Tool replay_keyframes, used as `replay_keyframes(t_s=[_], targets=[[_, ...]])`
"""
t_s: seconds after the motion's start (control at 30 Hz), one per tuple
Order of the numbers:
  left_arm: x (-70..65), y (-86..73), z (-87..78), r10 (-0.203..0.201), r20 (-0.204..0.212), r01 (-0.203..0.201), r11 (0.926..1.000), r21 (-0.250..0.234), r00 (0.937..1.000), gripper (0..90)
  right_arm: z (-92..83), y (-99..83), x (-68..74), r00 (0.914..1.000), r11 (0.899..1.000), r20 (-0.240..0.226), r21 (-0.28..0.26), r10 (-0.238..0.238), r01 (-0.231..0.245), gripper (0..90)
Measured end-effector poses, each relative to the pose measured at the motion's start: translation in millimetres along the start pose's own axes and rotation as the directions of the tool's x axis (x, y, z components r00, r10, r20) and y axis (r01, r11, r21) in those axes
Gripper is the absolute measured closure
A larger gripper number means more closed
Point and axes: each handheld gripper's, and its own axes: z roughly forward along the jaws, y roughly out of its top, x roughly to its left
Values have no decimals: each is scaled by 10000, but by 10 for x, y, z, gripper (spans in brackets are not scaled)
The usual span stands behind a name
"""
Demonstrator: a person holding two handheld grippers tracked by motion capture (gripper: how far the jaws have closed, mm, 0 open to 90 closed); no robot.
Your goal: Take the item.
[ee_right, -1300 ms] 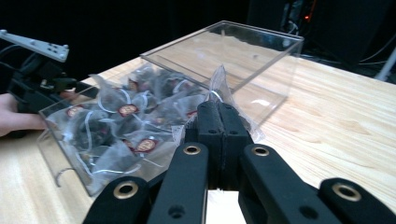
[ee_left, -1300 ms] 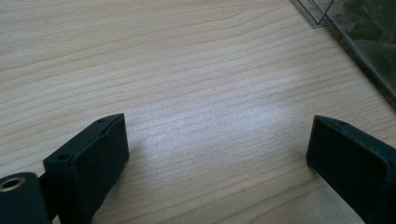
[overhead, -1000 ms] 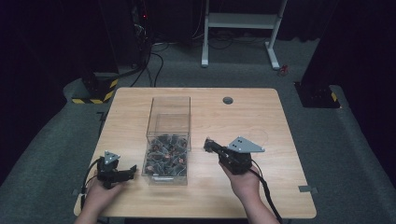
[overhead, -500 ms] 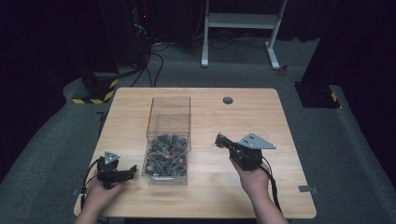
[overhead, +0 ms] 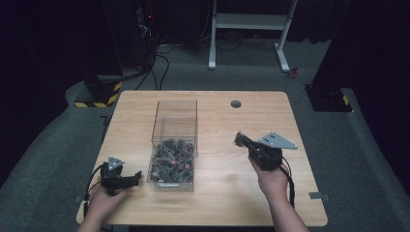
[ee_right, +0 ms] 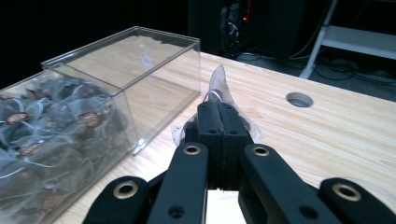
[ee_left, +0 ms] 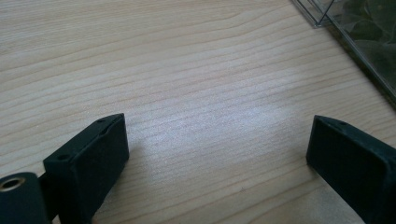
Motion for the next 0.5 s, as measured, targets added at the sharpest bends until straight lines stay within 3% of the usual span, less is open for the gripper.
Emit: replay_keyframes(t_s=[0.5], targets=[[2,0,-2,32,5,-32,10000,27,10000,59,-39,-46,-375,9949,9992,975,277,274,-303,900]])
